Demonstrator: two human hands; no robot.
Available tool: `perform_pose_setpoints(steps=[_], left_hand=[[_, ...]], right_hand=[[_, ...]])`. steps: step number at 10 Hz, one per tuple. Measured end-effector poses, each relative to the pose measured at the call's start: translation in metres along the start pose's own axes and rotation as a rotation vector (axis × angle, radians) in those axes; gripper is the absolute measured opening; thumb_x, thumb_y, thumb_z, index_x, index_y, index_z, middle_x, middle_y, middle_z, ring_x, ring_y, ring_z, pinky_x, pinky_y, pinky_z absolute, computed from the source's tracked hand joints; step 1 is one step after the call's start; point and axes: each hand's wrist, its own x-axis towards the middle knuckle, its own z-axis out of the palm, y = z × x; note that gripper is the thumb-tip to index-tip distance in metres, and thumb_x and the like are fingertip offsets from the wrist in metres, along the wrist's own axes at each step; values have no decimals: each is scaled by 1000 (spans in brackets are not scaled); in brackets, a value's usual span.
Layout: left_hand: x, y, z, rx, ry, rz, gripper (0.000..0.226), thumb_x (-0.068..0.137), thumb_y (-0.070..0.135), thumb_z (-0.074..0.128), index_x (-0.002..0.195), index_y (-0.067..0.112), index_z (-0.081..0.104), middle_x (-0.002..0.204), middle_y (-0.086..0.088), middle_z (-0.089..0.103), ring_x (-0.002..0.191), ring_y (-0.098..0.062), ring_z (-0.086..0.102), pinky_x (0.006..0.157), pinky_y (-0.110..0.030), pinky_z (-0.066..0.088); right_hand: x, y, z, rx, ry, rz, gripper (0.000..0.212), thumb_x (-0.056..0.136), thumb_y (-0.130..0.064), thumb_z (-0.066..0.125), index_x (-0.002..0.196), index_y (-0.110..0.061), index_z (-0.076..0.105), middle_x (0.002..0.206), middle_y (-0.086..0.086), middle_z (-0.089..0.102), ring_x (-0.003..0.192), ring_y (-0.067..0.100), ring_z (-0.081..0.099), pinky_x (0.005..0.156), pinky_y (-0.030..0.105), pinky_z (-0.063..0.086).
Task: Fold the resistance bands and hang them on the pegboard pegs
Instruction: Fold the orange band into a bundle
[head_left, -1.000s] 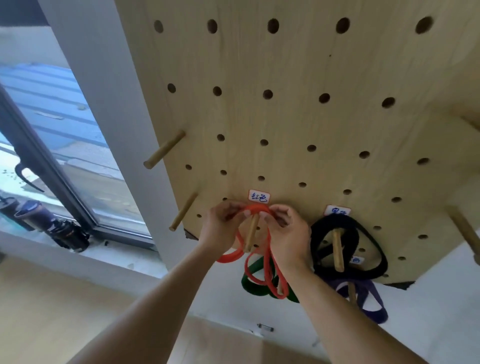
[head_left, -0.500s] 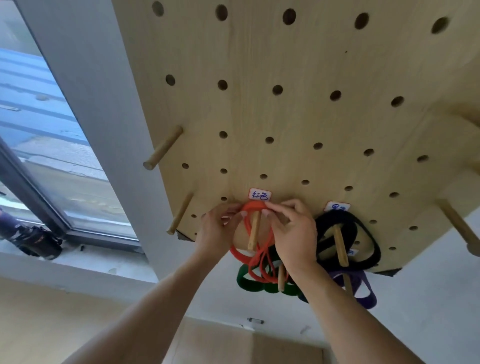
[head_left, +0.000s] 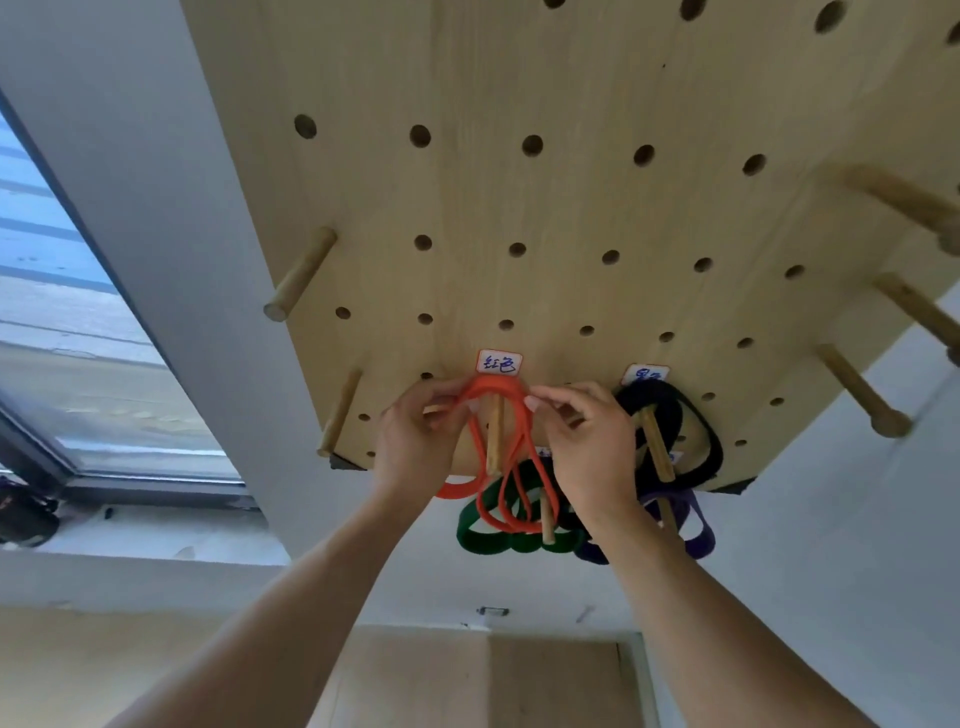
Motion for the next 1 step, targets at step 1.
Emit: perform_pose_setpoints(steps=[1], left_hand=[[-4, -1, -2, -37, 6, -19, 16, 86, 32, 79, 101, 34, 75, 99, 25, 72, 92, 8, 68, 77, -12, 52]], right_hand=[[-7, -2, -3, -7, 28, 3, 18, 91, -28, 76, 106, -20, 81, 93, -11, 66, 81, -6, 63, 68, 5, 47]])
